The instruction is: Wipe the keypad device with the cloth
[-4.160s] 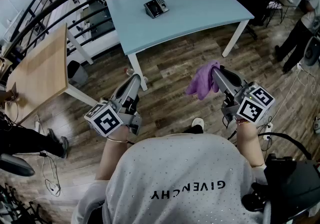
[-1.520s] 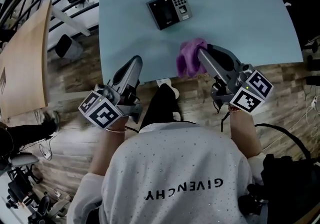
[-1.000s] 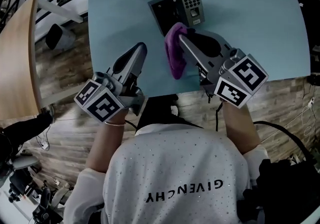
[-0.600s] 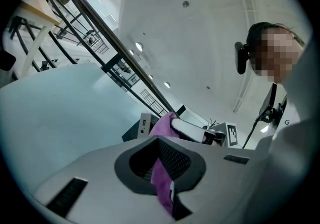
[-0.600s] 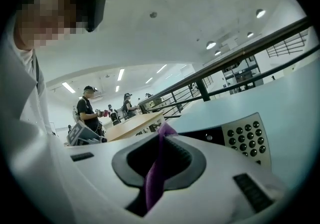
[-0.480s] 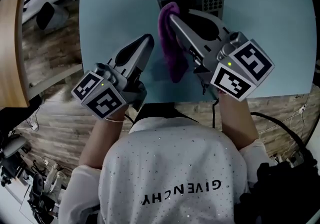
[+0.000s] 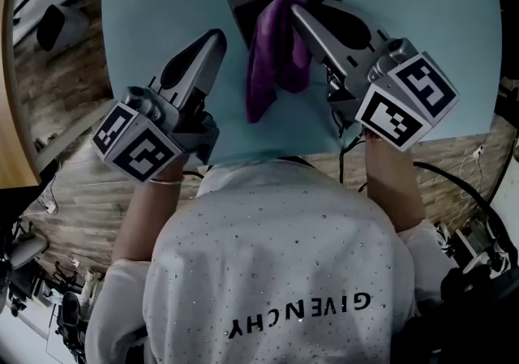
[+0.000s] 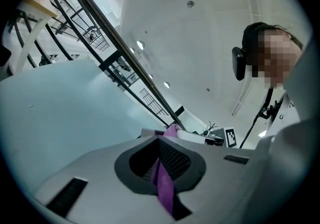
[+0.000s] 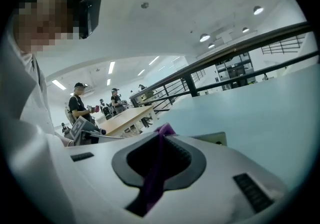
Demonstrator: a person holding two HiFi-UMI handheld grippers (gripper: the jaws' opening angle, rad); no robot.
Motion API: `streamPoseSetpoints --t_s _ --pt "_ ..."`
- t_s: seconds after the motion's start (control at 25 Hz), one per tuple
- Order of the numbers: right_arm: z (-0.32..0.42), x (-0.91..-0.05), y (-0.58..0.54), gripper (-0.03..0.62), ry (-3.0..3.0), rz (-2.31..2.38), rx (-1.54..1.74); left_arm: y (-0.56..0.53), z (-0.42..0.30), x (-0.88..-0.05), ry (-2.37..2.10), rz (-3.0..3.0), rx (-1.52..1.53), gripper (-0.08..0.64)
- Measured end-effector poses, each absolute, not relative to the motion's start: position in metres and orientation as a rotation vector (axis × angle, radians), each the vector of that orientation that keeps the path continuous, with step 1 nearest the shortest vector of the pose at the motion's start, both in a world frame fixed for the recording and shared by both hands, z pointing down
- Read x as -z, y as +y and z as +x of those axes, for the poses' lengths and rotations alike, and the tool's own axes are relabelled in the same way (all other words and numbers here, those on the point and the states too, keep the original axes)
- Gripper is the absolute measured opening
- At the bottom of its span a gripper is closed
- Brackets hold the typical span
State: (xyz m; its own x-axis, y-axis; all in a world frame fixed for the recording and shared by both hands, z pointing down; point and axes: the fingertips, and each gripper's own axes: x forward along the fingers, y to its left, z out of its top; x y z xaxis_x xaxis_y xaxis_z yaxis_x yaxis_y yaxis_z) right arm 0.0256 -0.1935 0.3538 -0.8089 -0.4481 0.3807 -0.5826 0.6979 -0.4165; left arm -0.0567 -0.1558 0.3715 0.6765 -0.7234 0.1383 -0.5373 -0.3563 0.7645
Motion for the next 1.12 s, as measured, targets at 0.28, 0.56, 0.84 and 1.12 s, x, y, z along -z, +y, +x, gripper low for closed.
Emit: streamPoseSetpoints --t_s 0.28,0.56,0.84,1.12 --pt "0.075 -0.353 -0.202 0.023 -2.579 0.942 -0.804 -0.159 -0.049 -0.366 -0.953 2.048 0.260 -0.006" --pt "0.100 -0.340 -0.216 0.023 -2.499 0.966 -0.777 -0.172 -0.049 -0.350 -0.951 2.020 0.267 -0.006" --pt "0.112 -0.370 -0.226 0.023 -2.481 0.964 -0.762 -0.183 -0.054 -0.374 -1.000 2.014 0.256 -0.006" --pt "0.125 -0.379 -0.227 0.023 -2.435 1.005 -0.715 -0.177 -0.057 -0.376 -1.075 1.979 0.256 -0.006"
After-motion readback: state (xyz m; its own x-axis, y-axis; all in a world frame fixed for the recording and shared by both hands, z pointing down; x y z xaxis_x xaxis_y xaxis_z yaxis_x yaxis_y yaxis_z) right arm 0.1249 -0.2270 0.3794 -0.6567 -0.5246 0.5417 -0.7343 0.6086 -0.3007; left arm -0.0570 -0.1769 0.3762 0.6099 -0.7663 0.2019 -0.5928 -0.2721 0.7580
